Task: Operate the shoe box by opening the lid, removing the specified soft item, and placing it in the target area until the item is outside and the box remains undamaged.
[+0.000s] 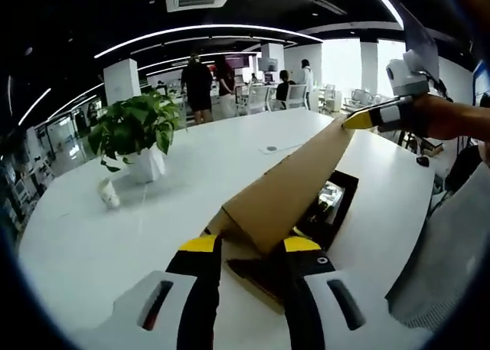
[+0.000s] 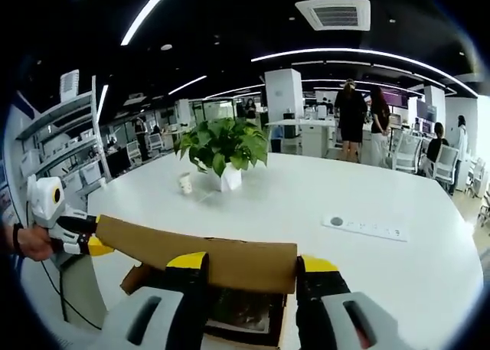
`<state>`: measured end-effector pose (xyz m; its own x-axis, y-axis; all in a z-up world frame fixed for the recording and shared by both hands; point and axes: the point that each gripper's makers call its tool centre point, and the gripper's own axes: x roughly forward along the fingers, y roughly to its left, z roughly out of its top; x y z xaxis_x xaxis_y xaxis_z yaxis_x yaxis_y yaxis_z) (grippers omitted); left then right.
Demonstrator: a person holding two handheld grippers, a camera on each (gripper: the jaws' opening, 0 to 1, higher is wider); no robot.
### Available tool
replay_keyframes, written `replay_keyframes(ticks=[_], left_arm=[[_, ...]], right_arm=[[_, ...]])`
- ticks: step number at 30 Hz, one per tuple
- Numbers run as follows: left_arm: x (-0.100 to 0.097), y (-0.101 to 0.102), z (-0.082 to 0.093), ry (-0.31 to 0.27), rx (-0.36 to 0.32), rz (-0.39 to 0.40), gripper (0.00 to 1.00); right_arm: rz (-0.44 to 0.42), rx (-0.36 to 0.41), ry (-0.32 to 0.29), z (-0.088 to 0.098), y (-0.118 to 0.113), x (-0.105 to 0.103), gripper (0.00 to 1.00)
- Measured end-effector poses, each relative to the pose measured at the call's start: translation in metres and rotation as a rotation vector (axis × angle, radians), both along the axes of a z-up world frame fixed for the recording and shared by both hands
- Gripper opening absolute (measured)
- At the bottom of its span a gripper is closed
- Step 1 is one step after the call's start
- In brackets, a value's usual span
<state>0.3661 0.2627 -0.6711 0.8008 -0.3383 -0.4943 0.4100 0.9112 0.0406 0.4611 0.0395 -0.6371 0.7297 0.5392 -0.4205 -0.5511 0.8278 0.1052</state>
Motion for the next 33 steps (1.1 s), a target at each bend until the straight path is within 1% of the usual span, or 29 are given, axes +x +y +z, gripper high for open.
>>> replay_keyframes(ticks=[8,11,19,25,26,27,29,33], left_arm=[[0.013,0.012,0.008,-0.048,0.038,0.063,0.14],[0.017,0.015,0.009,-0.053,0.029,0.081,0.13],[0.028,0.021,0.014,-0.076,0.065,0.11,0.09],[0.034,0.024,0.017,-0.069,0.071,0.128,0.07],[0.035,0.024,0.017,-0.061,0.077,0.129,0.07],[0.036,0.025,0.016,-0.051,0.097,0.124,0.07],[0.038,0.024,0.017,-0.048,0.117,0.118,0.07],[0.04,0.026,0.018,-0.04,0.108,0.123,0.07]], right_arm=[[0.021,-0.013,-0.019,0.014,0.008,0.009,0.42],[0.029,-0.023,-0.023,0.017,0.011,0.012,0.42],[0.026,-0.016,-0.037,0.022,0.014,0.02,0.42],[0.041,-0.011,-0.046,0.026,0.017,0.025,0.44],[0.052,-0.015,-0.048,0.025,0.017,0.025,0.44],[0.059,-0.018,-0.05,0.026,0.018,0.025,0.45],[0.073,-0.021,-0.056,0.026,0.019,0.025,0.47],[0.086,-0.019,-0.063,0.026,0.02,0.024,0.5]])
